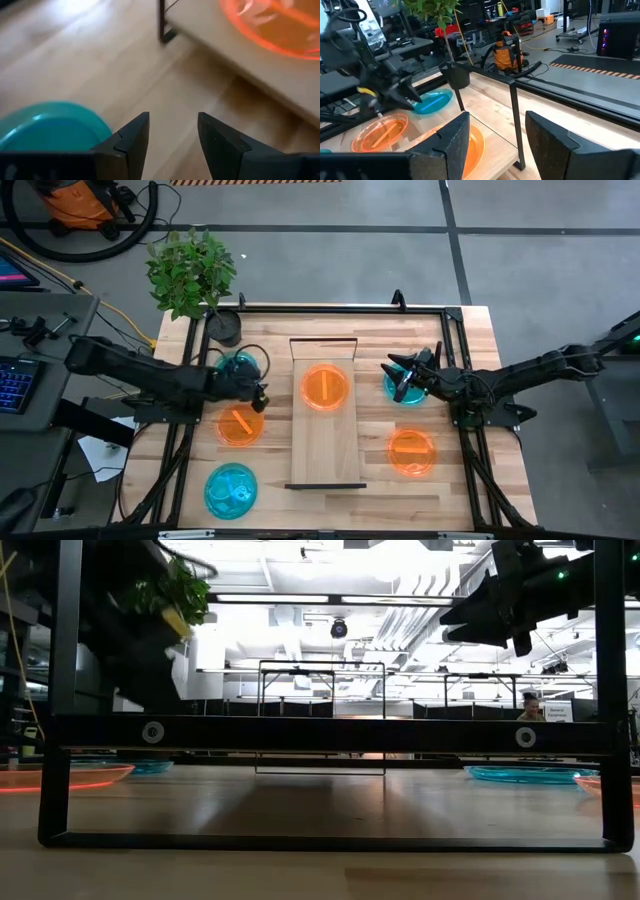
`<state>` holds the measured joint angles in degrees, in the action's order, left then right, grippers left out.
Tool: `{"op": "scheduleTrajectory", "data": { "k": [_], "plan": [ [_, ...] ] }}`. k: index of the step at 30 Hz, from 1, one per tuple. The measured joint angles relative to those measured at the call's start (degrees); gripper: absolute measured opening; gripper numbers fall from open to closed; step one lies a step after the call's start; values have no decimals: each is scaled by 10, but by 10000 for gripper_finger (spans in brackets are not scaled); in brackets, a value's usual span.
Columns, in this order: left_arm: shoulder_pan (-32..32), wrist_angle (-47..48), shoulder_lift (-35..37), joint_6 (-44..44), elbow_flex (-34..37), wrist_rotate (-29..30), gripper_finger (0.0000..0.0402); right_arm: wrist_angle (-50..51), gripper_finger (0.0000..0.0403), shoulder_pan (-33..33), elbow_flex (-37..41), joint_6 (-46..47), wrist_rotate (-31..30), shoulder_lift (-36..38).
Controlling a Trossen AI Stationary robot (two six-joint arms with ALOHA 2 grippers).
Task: Place and stack plates onto a shelf
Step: Put the top left blue plate on the shelf
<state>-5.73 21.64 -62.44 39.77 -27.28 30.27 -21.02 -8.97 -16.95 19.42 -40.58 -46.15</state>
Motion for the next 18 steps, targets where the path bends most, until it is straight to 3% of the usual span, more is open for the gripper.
{"op": "scheduleTrajectory", "data": {
  "k": [8, 18],
  "plan": [
    [51, 16, -100, 17, -17, 3, 156, 0, 179, 0, 0, 0, -1, 0],
    [99, 38, -157, 6, -21, 4, 156, 11, 179, 0, 0, 13, -1, 0]
  ]
}}
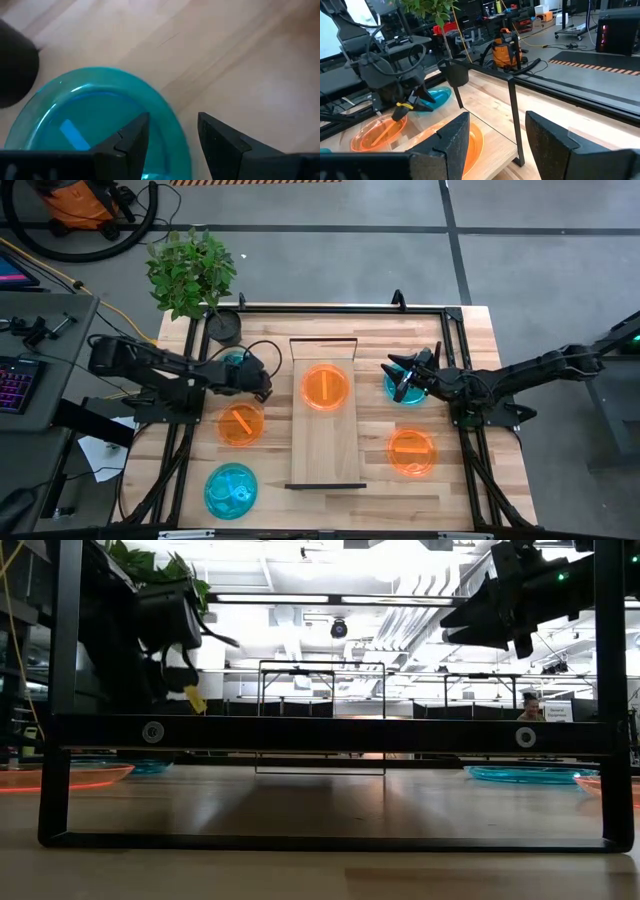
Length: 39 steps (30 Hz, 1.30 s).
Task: Place and stack plates onto a shelf
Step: Put the top left blue plate on the shelf
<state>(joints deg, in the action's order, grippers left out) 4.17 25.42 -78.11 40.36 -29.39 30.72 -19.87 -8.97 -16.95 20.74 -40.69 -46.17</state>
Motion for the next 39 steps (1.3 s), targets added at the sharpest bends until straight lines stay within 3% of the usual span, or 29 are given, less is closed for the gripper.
{"op": "scheduleTrajectory", "data": {
  "k": [13, 22, 31, 39],
  "plan": [
    [18, 1, -37, 31, -2, -26, 146, 5, 179, 0, 0, 13, 0, 0],
    [18, 2, -24, 9, 0, -49, 12, 8, 179, 0, 0, 13, 0, 0],
    [2, 6, 35, -7, 1, -99, 2, 8, 179, 0, 0, 13, 0, 0],
    [-76, 19, 114, -43, -43, -72, 0, 8, 179, 0, 0, 13, 0, 0]
  ]
}}
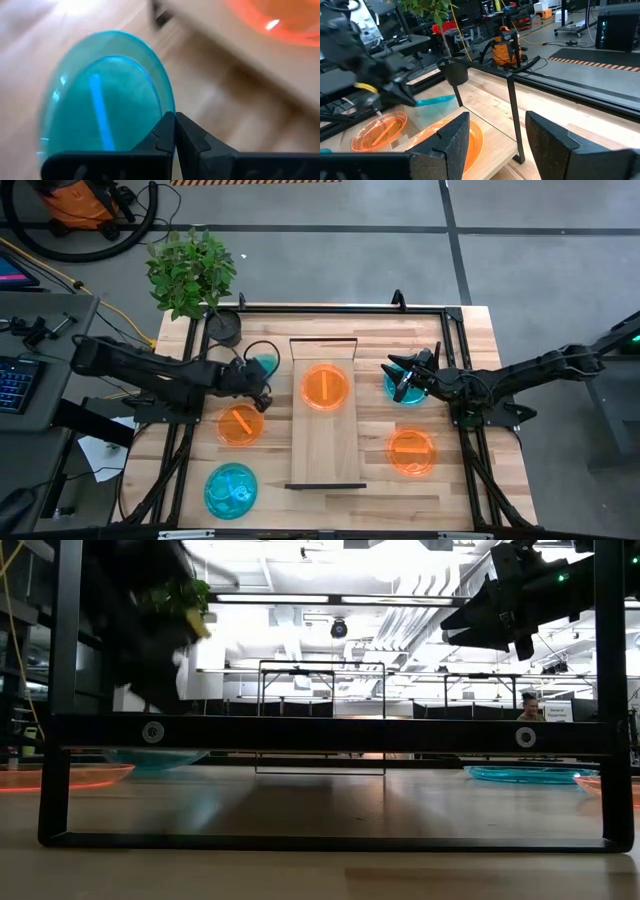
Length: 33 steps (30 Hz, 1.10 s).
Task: Place and stack plates onto a shelf
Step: Put the top left blue plate on the shelf
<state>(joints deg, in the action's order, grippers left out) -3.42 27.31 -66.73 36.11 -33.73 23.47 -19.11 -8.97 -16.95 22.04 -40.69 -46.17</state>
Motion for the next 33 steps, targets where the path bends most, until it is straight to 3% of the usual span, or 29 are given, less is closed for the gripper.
{"op": "scheduleTrajectory", "data": {
  "k": [9, 14, 19, 23, 33],
  "plan": [
    [-163, -8, -10, -106, -102, 100, 0, 0, 179, 0, 0, 2, 0, 0],
    [-238, -53, -54, -228, -148, 146, 0, 0, 179, 0, 0, 5, 2, 0],
    [-286, -185, -107, -437, -153, 60, 0, 0, 179, 0, 0, 5, 3, 0],
    [-292, -271, -147, -538, -154, -22, 0, 2, 179, 0, 0, 7, 4, 0],
    [-243, -302, -211, -577, -154, -122, 0, 10, 179, 0, 0, 4, 4, 0]
  ]
}}
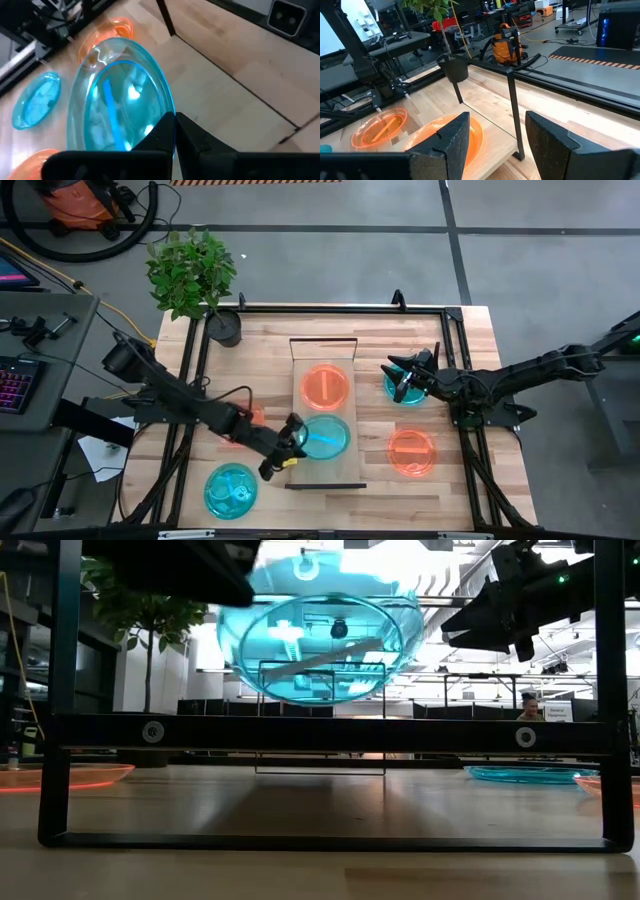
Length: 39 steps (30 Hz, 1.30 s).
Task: Place and stack plates onto a shelf
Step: Put the top left blue plate on the shelf, then stack the right blue plate on top of the other blue plate on the shelf
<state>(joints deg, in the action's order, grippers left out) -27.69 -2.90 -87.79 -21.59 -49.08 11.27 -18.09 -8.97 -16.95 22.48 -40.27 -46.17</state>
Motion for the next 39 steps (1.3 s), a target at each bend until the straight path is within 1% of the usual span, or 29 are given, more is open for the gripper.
{"op": "scheduleTrajectory", "data": {
  "k": [4, 10, 16, 22, 32, 35, 39],
  "plan": [
    [11, 1, -13, 0, 0, -32, 0, 4, 179, 0, 0, 0, 0, 0],
    [15, 0, -17, 16, 0, -33, 2, 11, 179, 0, 0, 0, 0, 0],
    [15, -1, -17, 35, 0, -32, 13, 11, 179, 0, 0, 6, 0, 0],
    [15, -2, -17, 46, 0, -5, 40, 11, 179, 0, 0, 6, 0, 0],
    [15, -4, -17, 66, 0, -1, 104, 11, 179, 0, 0, 6, 0, 0],
    [14, 8, -7, 66, 0, 25, 116, 11, 179, 0, 0, 6, 0, 0],
    [6, 79, 40, 89, 0, 112, 119, 12, 179, 0, 0, 6, 0, 0]
  ]
}}
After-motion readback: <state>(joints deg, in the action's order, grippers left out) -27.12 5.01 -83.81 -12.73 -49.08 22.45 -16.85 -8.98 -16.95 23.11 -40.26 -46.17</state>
